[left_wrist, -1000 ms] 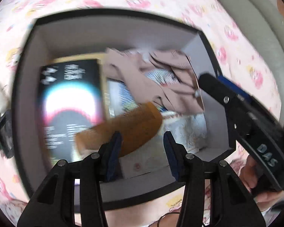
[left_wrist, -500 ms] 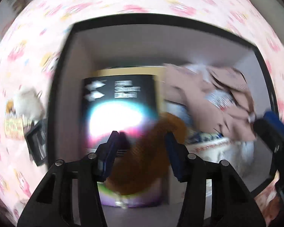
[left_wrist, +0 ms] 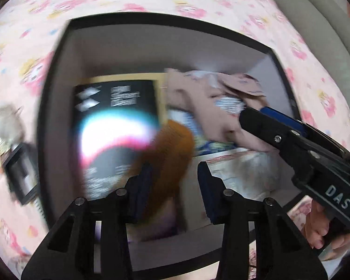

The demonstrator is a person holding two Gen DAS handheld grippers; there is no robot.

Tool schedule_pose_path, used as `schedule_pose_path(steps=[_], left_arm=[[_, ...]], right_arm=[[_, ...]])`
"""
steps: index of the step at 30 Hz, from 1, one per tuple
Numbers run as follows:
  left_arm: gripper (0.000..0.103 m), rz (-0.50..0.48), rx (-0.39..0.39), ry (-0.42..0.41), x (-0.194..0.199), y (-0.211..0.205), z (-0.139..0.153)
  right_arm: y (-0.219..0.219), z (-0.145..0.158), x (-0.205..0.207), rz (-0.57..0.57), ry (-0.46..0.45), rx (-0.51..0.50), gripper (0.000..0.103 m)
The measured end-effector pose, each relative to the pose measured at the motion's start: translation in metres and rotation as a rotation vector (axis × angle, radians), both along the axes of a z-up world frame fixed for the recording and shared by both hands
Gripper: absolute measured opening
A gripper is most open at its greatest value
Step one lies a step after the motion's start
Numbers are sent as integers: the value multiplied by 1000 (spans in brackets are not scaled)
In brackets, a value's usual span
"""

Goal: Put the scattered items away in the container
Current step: 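Open the left gripper to release the comb and withdraw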

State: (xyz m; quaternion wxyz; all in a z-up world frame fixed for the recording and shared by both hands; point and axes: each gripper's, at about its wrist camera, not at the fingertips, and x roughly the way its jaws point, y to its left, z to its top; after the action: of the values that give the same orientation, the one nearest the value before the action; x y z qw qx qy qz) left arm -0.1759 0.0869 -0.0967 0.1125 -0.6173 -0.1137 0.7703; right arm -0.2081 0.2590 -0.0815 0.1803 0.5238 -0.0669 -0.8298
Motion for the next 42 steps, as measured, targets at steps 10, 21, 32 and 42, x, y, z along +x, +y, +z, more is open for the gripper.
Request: schedule_pose_path(steps=[10, 21, 32, 42], left_arm=[[33, -15, -72, -51, -26, 34, -19], [27, 139, 4, -1, -22, -28, -4], [30, 155, -107, -47, -44, -16, -13], [33, 168, -27, -95, -20, -22, -24]], right_arm=[[17, -3, 2, -12, -31, -96, 42], [-9, -9, 3, 50, -16, -8, 42], [-9, -32, 0, 39, -83, 47, 42], [-12, -23, 10, 56, -53, 47, 42]])
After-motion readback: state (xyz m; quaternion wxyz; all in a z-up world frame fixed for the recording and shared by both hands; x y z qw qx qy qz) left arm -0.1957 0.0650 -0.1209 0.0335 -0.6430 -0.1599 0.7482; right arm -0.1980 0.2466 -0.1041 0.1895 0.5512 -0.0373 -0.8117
